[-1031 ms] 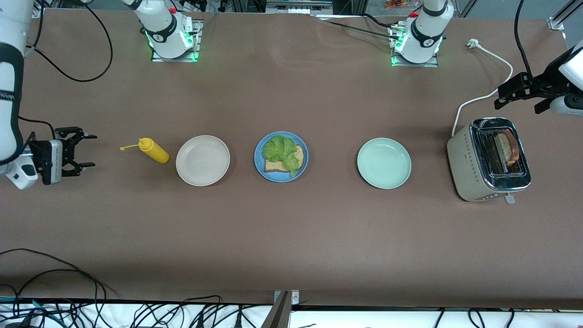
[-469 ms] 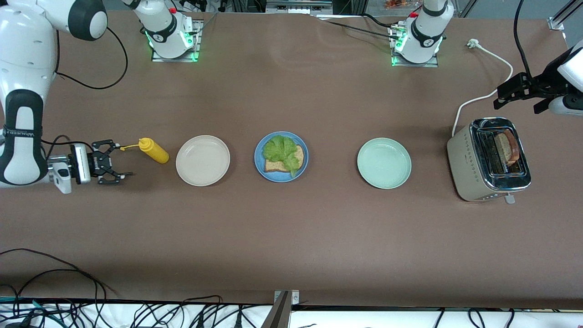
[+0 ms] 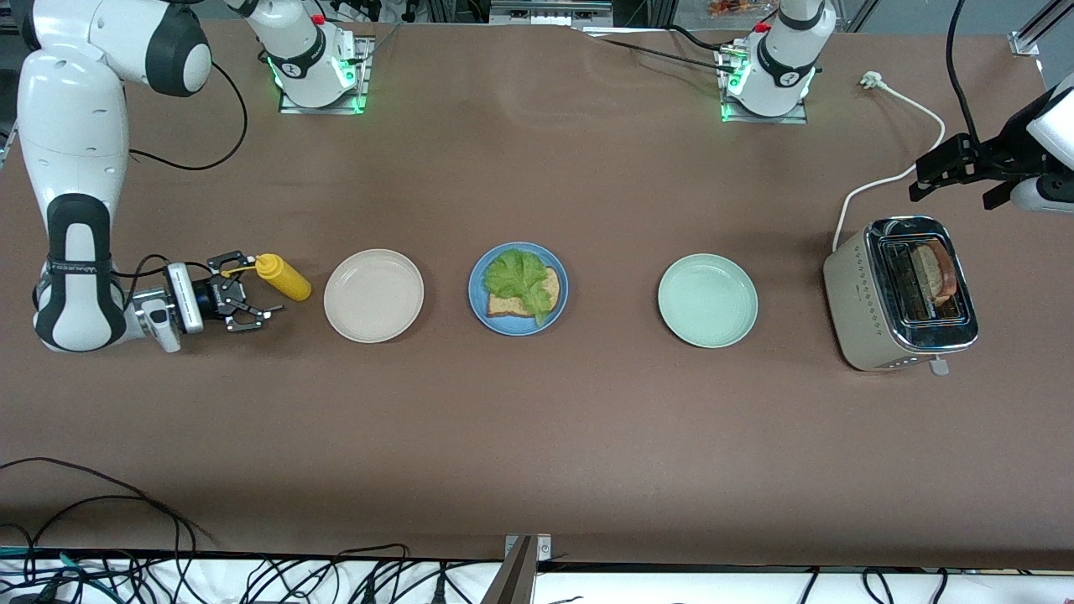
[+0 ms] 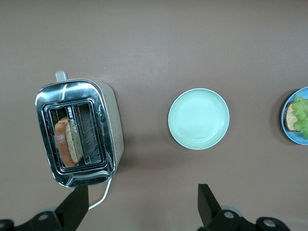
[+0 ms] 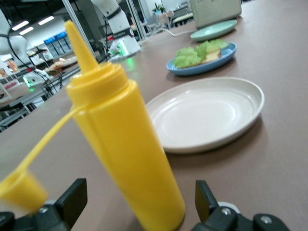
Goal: Make sandwich in blue plate with both arms
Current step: 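Move the right gripper to the yellow mustard bottle and grasp it, then lift the mustard bottle over the blue plate with the right gripper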
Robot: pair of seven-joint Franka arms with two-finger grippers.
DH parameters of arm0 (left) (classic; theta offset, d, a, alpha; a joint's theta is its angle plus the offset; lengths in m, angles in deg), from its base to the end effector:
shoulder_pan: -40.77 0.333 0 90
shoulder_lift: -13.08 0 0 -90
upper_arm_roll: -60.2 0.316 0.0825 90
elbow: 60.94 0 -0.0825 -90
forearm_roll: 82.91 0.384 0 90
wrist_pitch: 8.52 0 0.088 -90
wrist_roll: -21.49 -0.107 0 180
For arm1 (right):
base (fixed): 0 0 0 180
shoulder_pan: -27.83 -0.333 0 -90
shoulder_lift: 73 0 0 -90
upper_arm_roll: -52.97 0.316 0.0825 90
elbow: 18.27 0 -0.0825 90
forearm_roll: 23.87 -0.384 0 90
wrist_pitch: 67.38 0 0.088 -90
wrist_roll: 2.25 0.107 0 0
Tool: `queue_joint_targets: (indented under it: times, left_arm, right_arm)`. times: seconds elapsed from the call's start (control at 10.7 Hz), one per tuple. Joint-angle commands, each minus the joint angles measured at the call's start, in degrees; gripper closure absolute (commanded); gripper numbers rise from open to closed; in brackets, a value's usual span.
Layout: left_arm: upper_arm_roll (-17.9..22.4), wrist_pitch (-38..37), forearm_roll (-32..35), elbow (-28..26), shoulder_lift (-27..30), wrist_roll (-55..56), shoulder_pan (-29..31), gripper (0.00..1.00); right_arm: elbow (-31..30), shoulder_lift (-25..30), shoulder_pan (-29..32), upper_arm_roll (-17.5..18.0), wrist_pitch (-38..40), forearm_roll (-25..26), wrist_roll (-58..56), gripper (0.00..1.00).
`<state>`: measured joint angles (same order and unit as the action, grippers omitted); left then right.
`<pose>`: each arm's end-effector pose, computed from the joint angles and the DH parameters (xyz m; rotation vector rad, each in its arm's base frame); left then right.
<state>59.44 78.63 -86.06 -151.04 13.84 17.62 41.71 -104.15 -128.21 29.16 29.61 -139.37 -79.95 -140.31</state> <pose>0.5452 -0.0045 0.6269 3.0833 -0.1019 -0.0559 0.5853 -0.1197 0.1138 -1.3458 -1.4546 -0.5042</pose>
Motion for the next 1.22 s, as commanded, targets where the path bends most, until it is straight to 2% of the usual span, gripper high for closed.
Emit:
queue_joint_targets:
  times: [0.0,0.09,0.19,0.28,0.47,0.56,0.75,1.12]
  left_arm:
    - [0.1,-0.7,-0.5,0.3,0.1,-0.9,0.0,0.00]
    - [0.1,-0.7,-0.5,0.3,0.1,-0.9,0.0,0.00]
    - [0.1,-0.7,-0.5,0.3,0.1,-0.9,0.0,0.00]
    - [0.1,-0.7,-0.5,0.3,0.1,-0.9,0.0,0.00]
    - [0.1,-0.7,-0.5,0.3,0.1,-0.9,0.0,0.00]
    - [0.1,-0.7,-0.5,0.3,0.1,-0.9,0.0,0.00]
    - [0.1,-0.7,-0.5,0.3,0.1,-0.9,0.0,0.00]
    - [0.1,-0.6,-0.5,0.3,0.1,-0.9,0.0,0.00]
  right_arm:
    - [0.6,-1.3,0.2,0.7,4.1,-3.1,-1.4,0.00]
    - [0.6,-1.6,0.0,0.8,4.6,-3.4,-1.7,0.05]
    - [0.6,-1.7,-0.1,0.8,4.8,-3.8,-3.1,0.21]
    - [0.6,-2.0,-0.1,0.8,4.8,-3.8,-3.1,0.43]
    - [0.5,-2.4,-0.1,0.8,5.4,-3.7,-2.7,0.79]
    - [0.5,-2.4,-0.2,0.8,6.2,-3.3,-1.8,0.85]
    - [0.5,-1.9,-0.6,0.8,6.6,-3.0,4.5,0.85]
    - [0.5,5.8,-3.8,0.7,4.8,4.0,25.0,0.85]
